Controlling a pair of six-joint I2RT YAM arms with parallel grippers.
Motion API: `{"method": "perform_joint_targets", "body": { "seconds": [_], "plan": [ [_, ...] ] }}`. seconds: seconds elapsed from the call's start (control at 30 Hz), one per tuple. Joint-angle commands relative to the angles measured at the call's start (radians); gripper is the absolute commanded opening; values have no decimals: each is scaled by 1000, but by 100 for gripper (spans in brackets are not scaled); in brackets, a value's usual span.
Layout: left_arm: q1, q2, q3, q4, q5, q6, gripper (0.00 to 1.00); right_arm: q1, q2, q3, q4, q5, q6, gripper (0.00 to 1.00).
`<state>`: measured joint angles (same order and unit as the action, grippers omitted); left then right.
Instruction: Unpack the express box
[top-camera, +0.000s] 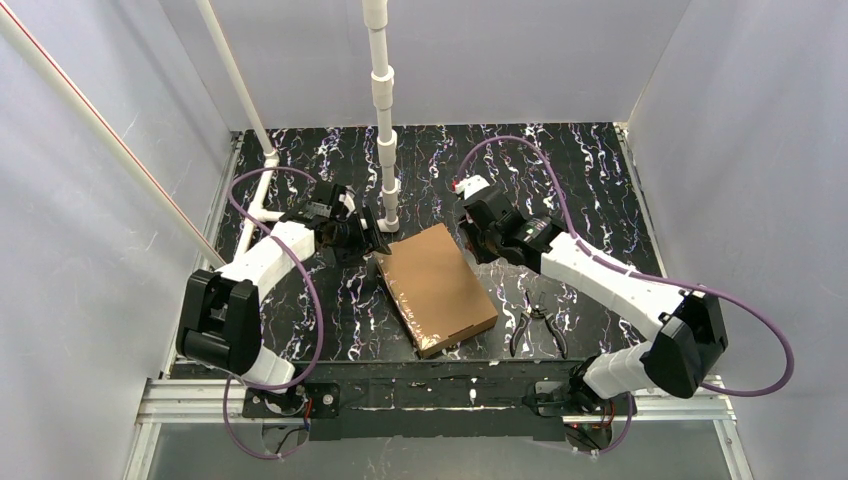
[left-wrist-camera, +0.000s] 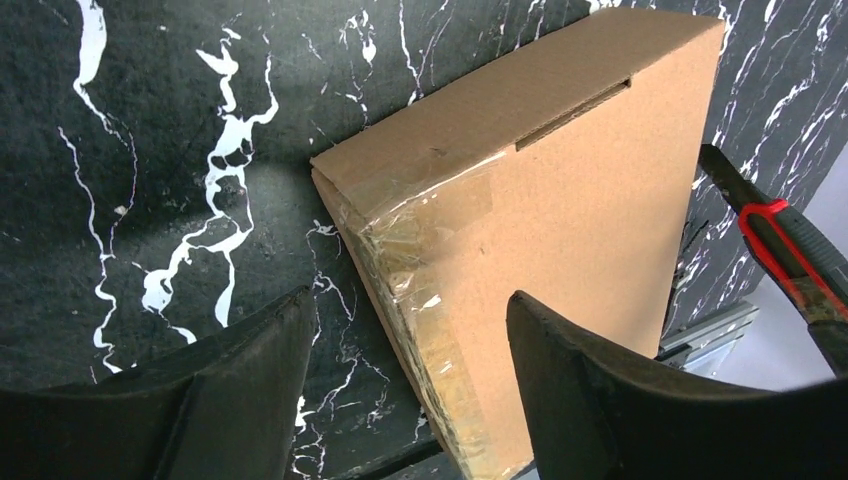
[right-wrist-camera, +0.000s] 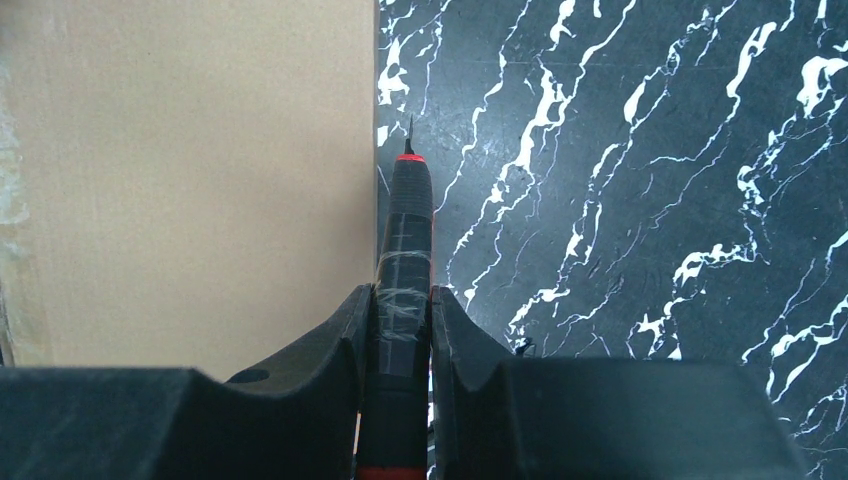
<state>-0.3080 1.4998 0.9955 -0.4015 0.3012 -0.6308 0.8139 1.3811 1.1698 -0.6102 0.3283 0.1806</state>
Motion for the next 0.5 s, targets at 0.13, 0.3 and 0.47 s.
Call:
{"method": "perform_joint_targets", "body": {
  "seconds": [0.13,0.3,0.47],
  "plan": [
    [7,-19,-92,138,81,60,63,2,38,68,99,-49,51,1],
    [8,13,-127,208,127,20,63,9,117,132,135,-53,52,1],
    [7,65,-158,313,209,-65,62,10,222,223,166,-70,27,1]
  ]
}}
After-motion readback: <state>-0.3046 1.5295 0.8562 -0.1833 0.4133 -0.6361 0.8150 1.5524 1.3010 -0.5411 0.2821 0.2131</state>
